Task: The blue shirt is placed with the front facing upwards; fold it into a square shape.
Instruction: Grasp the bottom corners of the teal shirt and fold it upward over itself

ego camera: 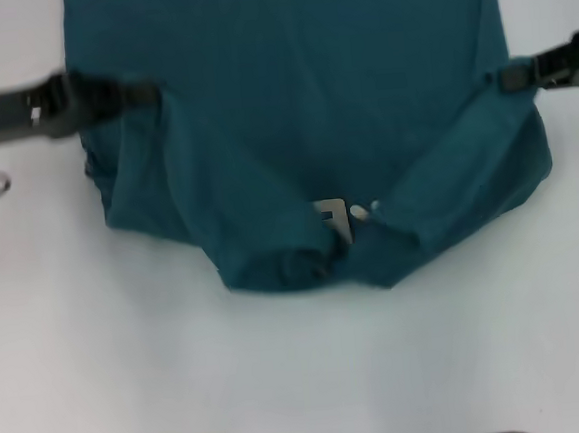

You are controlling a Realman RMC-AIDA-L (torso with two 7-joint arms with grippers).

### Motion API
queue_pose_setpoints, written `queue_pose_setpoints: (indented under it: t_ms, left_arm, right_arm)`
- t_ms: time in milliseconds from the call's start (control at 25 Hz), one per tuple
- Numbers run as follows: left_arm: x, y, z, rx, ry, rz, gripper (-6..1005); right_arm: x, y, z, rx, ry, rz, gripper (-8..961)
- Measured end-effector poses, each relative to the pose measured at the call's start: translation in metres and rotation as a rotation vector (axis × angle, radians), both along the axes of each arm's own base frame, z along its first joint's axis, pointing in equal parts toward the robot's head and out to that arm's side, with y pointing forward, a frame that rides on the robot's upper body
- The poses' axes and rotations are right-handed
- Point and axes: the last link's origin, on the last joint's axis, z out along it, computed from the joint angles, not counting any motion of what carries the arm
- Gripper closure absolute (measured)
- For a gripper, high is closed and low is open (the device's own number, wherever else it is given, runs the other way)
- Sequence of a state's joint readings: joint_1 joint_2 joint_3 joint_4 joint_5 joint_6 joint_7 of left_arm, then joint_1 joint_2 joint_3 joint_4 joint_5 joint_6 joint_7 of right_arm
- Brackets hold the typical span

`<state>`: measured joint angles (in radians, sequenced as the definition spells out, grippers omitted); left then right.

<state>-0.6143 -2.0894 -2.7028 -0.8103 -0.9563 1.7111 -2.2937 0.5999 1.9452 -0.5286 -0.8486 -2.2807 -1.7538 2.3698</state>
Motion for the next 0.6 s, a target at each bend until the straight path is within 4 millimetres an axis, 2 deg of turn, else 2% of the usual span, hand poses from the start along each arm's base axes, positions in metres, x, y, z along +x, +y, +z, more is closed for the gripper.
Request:
queue_pose_setpoints:
  t_ms: [240, 400, 600]
  left_arm:
    - [0.008, 0.035, 0.005, 0.149, 0.057, 0.016, 972]
    - [0.010, 0.042, 0.002, 0.182, 0.078, 0.019, 972]
    - [0.015, 0.065, -0.020, 0.233, 0.179, 0.043, 973]
  right_arm:
    - [-0.002, 0.014, -0.002, 0.069, -0.021, 0.001, 895]
    - [-0.002, 0.021, -0.006, 0.123, -0.027, 0.009, 895]
    - [-0.011, 0.033, -0.009, 0.214, -0.009, 0.068, 895]
